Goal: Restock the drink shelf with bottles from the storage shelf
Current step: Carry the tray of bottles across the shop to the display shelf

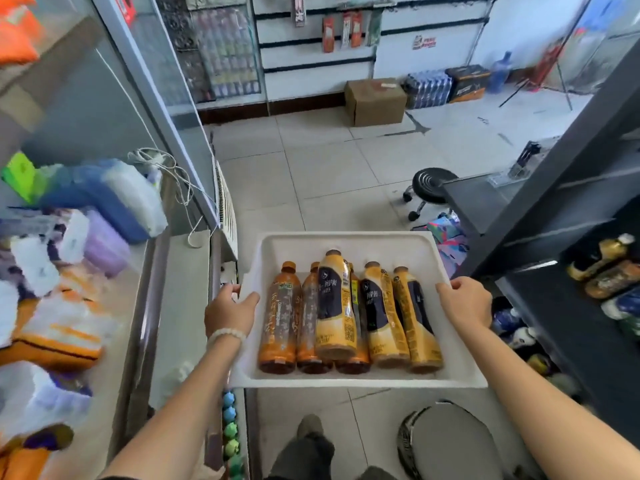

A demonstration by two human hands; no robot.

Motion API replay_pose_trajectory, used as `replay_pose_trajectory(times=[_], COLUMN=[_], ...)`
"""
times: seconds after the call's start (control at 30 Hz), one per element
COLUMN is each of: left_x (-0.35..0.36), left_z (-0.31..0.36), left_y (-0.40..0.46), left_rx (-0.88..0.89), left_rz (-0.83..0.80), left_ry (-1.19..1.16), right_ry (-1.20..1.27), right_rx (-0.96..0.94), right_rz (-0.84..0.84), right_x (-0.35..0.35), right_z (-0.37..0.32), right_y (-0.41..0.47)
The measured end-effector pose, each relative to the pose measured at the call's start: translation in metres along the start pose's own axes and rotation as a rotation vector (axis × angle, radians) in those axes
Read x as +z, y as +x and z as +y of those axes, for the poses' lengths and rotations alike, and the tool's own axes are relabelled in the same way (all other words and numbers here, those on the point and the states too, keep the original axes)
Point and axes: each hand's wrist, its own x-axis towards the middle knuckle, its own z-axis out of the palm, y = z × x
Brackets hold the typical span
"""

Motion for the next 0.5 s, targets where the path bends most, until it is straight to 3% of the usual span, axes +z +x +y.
replay_pose_trajectory(times=[0.27, 0.5], left_x=[0.046, 0.135], left_z=[0.091, 0.171], left_y=[0.099, 0.133], left_rx=[0.209, 0.404], left_rz=[-0.158, -0.312], left_ry=[0.081, 0.145], right_ry=[0.058, 0.082], right_rx=[0.189, 0.366], right_rz=[0.132, 0.258], right_x=[0.003, -0.015], right_z=[-0.019, 0.007], right_y=[0.046, 0.086])
